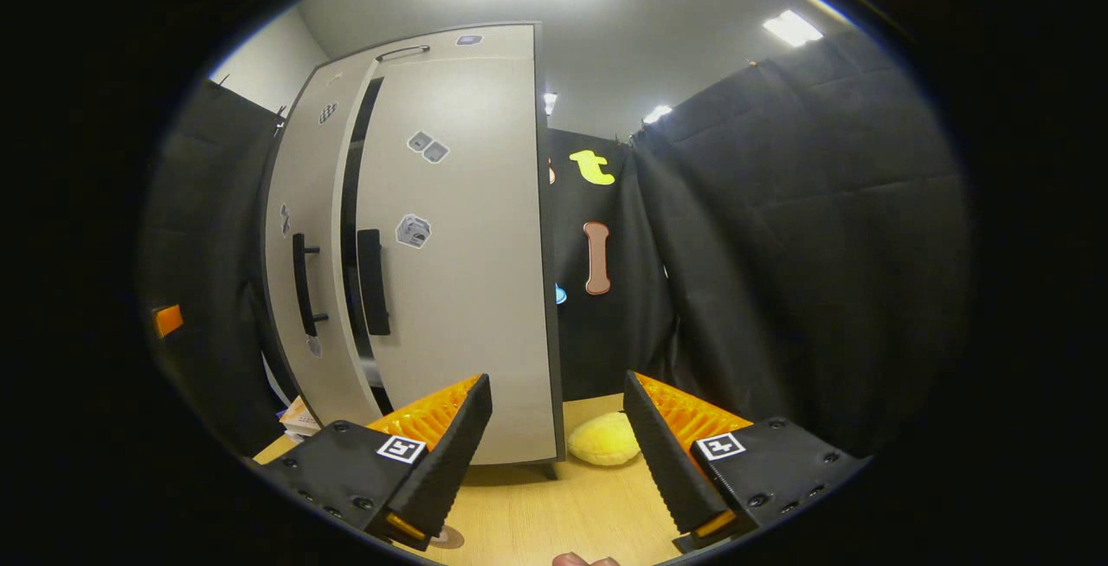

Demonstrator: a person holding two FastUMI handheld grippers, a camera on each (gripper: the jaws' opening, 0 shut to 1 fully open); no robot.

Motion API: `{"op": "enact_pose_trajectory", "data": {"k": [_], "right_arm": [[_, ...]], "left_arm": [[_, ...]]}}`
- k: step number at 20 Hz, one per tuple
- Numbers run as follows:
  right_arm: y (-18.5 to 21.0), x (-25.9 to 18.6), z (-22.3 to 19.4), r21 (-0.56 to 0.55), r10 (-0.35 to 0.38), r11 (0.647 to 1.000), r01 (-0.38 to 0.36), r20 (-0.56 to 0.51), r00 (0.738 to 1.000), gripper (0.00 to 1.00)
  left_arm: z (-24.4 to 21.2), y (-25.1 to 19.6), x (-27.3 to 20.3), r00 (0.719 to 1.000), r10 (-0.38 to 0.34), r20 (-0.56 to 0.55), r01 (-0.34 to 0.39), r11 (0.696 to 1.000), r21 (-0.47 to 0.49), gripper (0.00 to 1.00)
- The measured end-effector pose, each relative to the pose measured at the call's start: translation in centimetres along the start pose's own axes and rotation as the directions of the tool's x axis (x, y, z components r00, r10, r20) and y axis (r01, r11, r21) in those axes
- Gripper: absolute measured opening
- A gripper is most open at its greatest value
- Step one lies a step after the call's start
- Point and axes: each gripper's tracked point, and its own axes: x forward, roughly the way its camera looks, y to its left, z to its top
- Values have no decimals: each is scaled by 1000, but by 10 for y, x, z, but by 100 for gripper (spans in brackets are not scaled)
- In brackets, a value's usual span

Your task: Grasp the bottle in the cabinet with the left hand and place it on the coaster, then close the right door with the right hand and the left door with the left hand.

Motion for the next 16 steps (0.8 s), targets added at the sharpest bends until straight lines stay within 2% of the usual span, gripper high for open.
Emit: {"op": "enact_pose_trajectory", "data": {"k": [1, 2, 3, 4, 5, 8, 9, 10, 11, 12, 16], "right_arm": [[2, 1, -1, 4, 0, 1000, 0, 1, 1000, 97], [2, 4, -1, 2, -1, 1000, 1, 2, 1000, 97], [4, 7, -3, -6, 2, 1000, -2, -10, 1000, 97], [6, 9, -3, -18, 7, 1000, -7, -14, 1000, 97], [5, 10, -2, -28, 6, 1000, -6, -10, 1000, 98], [7, 8, 2, -13, 17, 1000, -17, 1, 1000, 97], [6, 8, 1, -5, 19, 1000, -19, 1, 1000, 97], [4, 7, -1, -1, 15, 1000, -15, -2, 1000, 97], [2, 7, -3, 6, 8, 1000, -8, -8, 1000, 97], [0, 6, -5, 16, 6, 1000, -5, -17, 1000, 97], [-10, 5, -15, 41, -6, 999, 7, -33, 999, 97]], "left_arm": [[-1, -1, 0, 1000, -4, -3, 4, 1000, -10, 87], [-3, -1, 1, 1000, -3, -6, 3, 1000, -16, 94], [-5, 1, 0, 1000, 6, -15, -6, 1000, -20, 87], [-6, 1, 0, 1000, 14, -13, -14, 1000, -24, 93], [-5, -1, 0, 1000, 13, -10, -13, 999, -38, 87], [-5, -7, -4, 1000, 12, -2, -12, 997, -74, 87], [-1, -1, -2, 1000, 17, 10, -16, 998, -63, 94], [-1, 2, 0, 1000, 20, 11, -20, 999, -45, 87], [-4, 2, 0, 1000, 17, 0, -17, 1000, -24, 87], [-5, 2, -1, 1000, 11, -9, -11, 1000, -2, 93], [-9, 0, 1, 999, -1, -34, 3, 999, 35, 94]]}}
